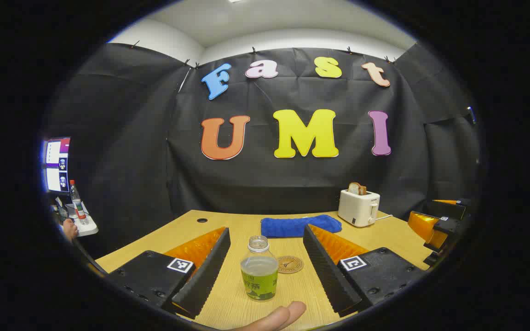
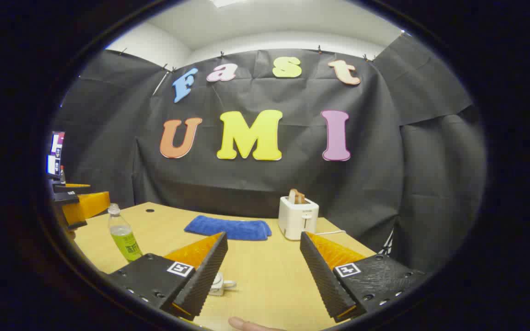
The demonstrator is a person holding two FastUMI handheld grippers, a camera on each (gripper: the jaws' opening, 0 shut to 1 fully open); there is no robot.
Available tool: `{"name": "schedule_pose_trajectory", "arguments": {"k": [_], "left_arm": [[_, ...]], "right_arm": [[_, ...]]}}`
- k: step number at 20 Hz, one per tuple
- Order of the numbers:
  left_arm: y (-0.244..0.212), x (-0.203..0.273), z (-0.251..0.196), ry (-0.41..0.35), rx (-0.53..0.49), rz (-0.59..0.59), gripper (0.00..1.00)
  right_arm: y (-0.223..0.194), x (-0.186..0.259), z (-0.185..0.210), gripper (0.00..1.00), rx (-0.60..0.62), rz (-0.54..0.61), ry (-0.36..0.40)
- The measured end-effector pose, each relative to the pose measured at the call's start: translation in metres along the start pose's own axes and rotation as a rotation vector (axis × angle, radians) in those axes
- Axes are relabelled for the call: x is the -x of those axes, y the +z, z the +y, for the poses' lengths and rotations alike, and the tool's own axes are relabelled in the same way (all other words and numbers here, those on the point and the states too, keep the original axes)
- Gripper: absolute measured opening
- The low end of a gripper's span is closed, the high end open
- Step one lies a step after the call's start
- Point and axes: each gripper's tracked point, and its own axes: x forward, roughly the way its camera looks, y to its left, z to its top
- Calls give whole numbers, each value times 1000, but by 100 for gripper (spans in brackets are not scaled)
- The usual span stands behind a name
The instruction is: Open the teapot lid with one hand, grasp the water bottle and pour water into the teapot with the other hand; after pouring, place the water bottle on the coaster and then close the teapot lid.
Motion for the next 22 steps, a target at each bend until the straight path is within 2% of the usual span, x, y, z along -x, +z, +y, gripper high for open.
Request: {"name": "schedule_pose_trajectory", "arguments": {"k": [5,6,18,19,22], "left_arm": [[-3,-2,0,14,13,10,97],[-5,-2,2,16,14,11,99],[-5,-7,16,36,37,11,99],[-6,-8,18,39,39,15,99],[-7,-7,18,44,41,20,99]], "right_arm": [[0,-1,-9,95,-10,5,-16],[-1,-1,-10,95,-9,5,-16],[-7,-5,-2,95,-7,24,12],[-9,-7,0,98,-8,28,16],[-16,-16,7,95,-1,34,31]]}}
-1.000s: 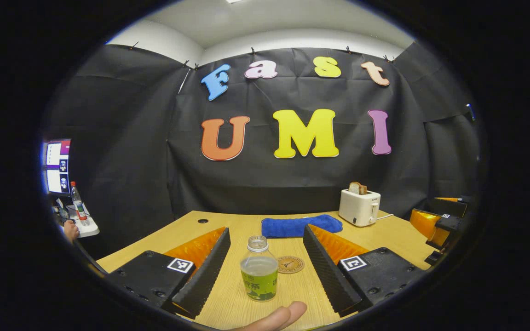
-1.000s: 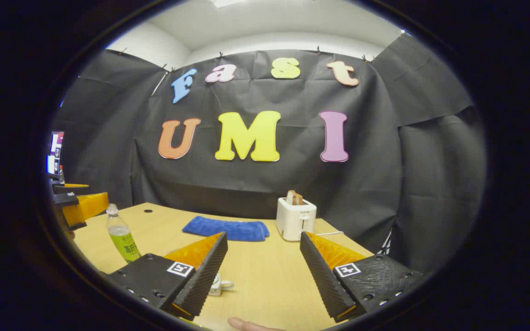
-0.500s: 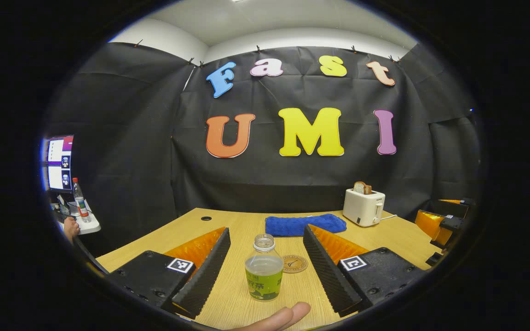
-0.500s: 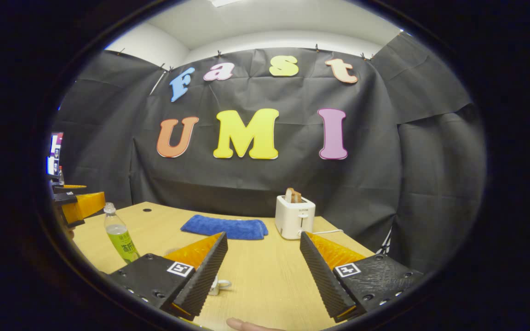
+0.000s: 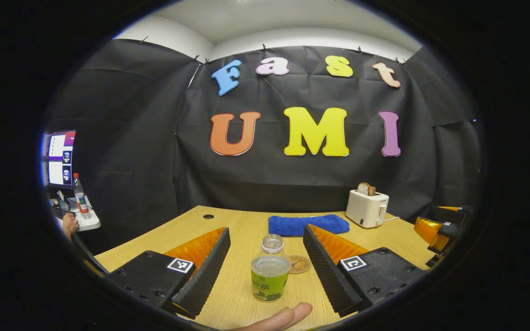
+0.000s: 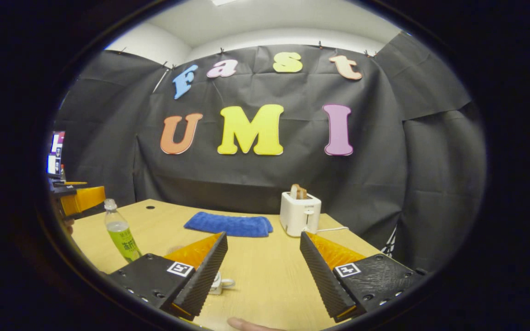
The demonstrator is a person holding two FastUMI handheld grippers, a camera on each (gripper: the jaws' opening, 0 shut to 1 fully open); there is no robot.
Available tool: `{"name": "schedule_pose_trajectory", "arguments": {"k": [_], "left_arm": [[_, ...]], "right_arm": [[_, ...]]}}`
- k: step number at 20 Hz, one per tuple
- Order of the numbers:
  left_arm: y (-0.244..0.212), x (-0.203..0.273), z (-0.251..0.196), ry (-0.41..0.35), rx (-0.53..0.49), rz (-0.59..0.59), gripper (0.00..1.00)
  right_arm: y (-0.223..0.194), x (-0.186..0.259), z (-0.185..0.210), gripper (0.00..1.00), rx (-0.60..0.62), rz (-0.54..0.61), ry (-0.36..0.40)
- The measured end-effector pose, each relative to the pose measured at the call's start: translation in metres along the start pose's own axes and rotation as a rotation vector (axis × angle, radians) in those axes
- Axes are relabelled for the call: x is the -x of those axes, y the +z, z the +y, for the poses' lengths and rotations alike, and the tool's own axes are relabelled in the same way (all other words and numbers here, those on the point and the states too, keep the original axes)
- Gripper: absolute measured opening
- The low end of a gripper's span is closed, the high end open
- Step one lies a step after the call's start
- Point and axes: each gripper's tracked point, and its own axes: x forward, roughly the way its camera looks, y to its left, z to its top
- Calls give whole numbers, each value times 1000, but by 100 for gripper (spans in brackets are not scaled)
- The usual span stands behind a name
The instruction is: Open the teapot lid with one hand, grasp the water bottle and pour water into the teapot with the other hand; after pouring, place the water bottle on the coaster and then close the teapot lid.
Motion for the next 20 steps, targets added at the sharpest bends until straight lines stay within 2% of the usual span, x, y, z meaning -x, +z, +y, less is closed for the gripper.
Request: {"name": "schedule_pose_trajectory", "arguments": {"k": [6,7,9,14,20], "left_arm": [[3,-2,10,8,-4,-12,100],[4,-2,11,8,-2,-13,97],[2,-3,12,11,0,-8,100],[-1,-6,15,15,-1,-2,99],[-6,-9,15,17,-6,8,99]], "right_arm": [[-27,-24,28,98,-10,24,60],[-33,-27,35,96,-4,29,73],[-41,-33,51,98,4,27,115],[-71,-43,83,93,-8,60,212],[-102,-50,106,74,-12,132,298]]}}
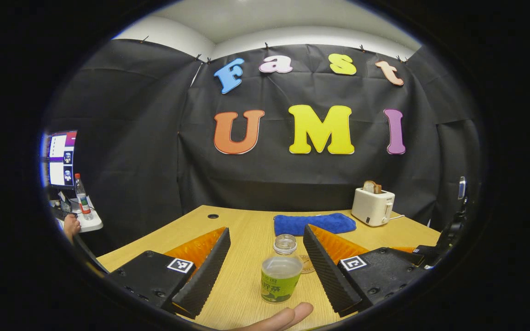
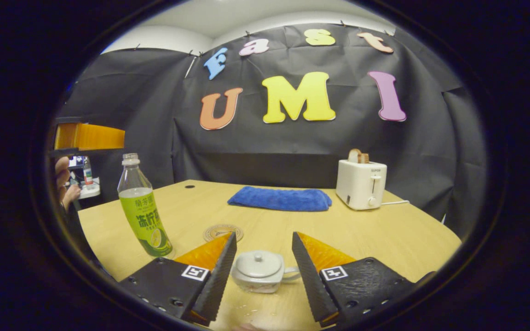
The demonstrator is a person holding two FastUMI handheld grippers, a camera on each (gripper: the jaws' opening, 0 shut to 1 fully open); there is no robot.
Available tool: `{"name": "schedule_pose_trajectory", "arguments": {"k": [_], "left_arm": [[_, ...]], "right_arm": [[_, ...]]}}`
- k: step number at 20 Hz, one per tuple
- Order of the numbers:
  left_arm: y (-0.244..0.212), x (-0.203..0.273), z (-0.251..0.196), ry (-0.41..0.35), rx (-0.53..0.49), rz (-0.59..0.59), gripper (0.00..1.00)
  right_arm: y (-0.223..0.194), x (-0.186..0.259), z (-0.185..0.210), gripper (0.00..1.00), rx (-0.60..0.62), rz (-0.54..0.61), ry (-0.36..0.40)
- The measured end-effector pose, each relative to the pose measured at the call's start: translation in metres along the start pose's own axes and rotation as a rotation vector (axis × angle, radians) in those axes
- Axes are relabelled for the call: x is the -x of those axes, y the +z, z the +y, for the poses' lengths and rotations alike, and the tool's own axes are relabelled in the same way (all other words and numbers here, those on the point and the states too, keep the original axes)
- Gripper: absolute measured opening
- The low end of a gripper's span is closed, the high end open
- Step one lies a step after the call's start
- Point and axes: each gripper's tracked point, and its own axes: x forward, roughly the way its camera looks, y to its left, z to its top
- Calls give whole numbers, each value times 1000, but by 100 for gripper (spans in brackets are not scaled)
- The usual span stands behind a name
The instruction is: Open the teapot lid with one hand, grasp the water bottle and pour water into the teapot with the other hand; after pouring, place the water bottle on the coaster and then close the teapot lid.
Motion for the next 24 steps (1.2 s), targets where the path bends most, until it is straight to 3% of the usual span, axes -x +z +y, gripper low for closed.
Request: {"name": "schedule_pose_trajectory", "arguments": {"k": [2,3,4,6,10,18,24], "left_arm": [[0,0,1,3,-1,-1,100],[0,0,1,3,-1,0,99],[0,-1,2,2,-2,-1,99],[-1,-1,2,5,-3,-2,99],[0,-2,0,-1,0,-10,99],[-10,2,-4,-42,-4,-19,99],[-23,-6,-5,-80,16,-12,100]], "right_arm": [[-5,-2,7,64,13,12,32],[-6,-3,7,51,12,18,43],[-9,-5,8,47,9,21,49],[-14,-8,7,36,4,31,50],[-15,-11,2,5,-25,27,38],[-8,-10,3,0,-2,8,34],[28,12,-3,0,4,-82,36]]}}
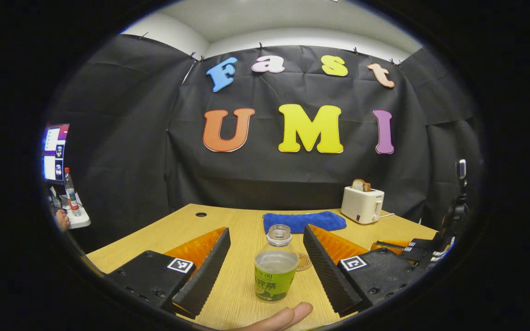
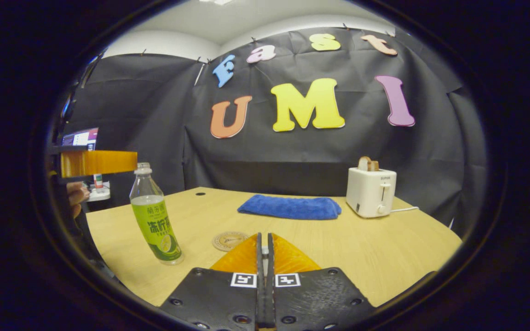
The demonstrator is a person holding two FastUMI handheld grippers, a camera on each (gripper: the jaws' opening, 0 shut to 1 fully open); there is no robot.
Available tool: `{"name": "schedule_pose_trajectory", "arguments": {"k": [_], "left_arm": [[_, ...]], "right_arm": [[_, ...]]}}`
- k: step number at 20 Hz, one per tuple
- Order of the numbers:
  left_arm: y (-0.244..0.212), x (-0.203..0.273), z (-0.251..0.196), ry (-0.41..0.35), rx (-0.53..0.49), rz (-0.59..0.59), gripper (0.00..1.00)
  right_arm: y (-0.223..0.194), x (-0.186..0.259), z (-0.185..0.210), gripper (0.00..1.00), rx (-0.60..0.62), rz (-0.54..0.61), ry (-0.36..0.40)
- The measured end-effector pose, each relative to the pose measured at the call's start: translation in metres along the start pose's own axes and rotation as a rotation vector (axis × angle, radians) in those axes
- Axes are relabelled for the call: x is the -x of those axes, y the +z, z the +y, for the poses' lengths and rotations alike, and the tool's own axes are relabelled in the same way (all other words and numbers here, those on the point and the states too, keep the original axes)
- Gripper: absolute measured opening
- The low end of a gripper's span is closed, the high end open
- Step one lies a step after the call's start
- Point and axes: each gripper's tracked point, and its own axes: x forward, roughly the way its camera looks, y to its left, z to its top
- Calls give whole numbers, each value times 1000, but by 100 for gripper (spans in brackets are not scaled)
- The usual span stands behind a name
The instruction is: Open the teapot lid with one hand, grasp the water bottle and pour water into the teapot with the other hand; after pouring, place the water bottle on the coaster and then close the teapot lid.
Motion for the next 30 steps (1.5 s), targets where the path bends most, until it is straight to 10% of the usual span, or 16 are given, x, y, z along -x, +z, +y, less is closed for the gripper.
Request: {"name": "schedule_pose_trajectory", "arguments": {"k": [21,30], "left_arm": [[-77,-23,-21,-131,75,-12,99],[-78,-27,-23,-86,-70,-19,78]], "right_arm": [[44,28,-54,0,-34,-63,-83],[57,39,-69,0,-45,-93,-108]]}}
